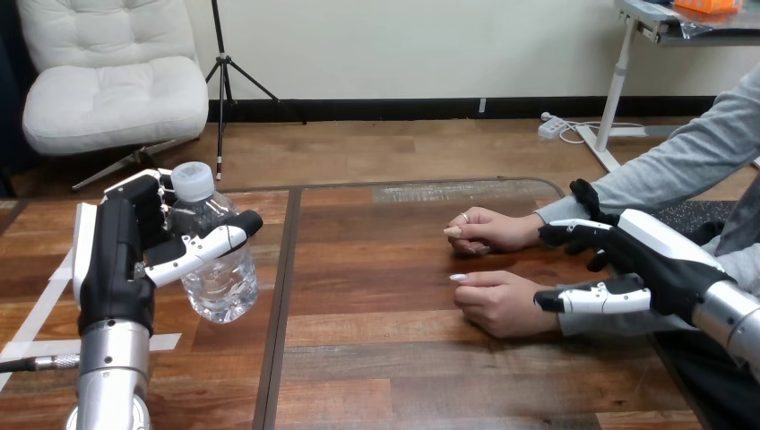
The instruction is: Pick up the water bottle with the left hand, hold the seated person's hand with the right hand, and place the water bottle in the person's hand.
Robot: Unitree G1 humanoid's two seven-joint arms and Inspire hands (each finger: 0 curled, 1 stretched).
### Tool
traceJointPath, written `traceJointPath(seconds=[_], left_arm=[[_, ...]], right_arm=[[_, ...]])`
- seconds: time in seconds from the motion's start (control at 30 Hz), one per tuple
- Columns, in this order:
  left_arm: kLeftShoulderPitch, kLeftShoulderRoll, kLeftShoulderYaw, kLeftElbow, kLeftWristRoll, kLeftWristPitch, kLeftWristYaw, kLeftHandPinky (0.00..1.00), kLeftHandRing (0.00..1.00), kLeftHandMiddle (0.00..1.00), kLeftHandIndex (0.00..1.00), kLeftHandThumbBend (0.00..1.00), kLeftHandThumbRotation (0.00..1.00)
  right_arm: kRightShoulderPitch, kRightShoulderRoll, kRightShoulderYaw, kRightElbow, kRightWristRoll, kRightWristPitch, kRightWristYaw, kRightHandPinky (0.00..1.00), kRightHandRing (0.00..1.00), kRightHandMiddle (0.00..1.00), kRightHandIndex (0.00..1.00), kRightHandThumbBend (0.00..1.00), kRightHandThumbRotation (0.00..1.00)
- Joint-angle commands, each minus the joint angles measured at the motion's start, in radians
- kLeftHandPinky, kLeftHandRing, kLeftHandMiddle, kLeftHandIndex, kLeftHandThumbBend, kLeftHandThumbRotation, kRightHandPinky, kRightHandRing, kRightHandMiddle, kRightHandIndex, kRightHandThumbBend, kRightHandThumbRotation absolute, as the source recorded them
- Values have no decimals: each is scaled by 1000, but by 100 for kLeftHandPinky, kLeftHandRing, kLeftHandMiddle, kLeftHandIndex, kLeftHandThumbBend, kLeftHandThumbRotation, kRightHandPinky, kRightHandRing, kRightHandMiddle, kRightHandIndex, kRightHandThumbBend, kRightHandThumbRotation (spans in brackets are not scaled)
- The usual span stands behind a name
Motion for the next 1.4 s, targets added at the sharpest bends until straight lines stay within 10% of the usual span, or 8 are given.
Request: traceJointPath(seconds=[0.0,1.37], left_arm=[[-44,6,10,-72,-13,-17,4,28,34,39,38,74,0],[-38,17,22,-65,-44,-26,-18,28,33,39,39,72,0]], right_arm=[[-121,-34,21,18,-15,12,-24,73,85,87,86,94,55],[-268,-16,130,133,-84,104,-19,78,87,88,86,100,11]])
